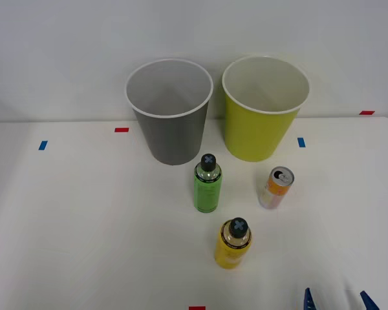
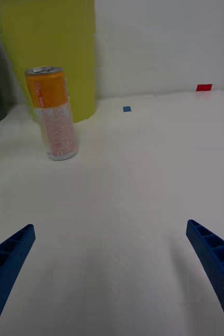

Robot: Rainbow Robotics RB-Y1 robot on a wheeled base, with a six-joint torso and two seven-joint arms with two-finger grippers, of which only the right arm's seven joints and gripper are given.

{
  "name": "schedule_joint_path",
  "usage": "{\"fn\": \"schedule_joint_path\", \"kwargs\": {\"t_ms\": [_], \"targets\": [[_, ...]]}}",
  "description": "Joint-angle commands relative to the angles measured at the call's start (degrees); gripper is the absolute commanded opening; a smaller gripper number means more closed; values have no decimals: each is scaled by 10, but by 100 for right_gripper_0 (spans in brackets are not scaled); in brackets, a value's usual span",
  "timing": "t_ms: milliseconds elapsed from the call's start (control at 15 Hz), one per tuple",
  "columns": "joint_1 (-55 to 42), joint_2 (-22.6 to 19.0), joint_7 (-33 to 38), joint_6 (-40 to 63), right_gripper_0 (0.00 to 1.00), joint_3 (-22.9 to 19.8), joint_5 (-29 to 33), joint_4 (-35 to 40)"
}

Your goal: Put cans in the gray bin, plastic bottles in the light green bin

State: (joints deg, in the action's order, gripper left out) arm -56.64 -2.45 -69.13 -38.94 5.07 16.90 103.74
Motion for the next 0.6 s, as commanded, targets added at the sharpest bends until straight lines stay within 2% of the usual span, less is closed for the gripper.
{"fn": "schedule_joint_path", "kwargs": {"t_ms": [67, 333, 600], "targets": [[-7, 0, -47, -8, 100, 11, -6, 0], [-22, -5, -82, -45, 100, 54, -77, 0], [-27, -5, -94, -50, 100, 64, -100, 0]]}}
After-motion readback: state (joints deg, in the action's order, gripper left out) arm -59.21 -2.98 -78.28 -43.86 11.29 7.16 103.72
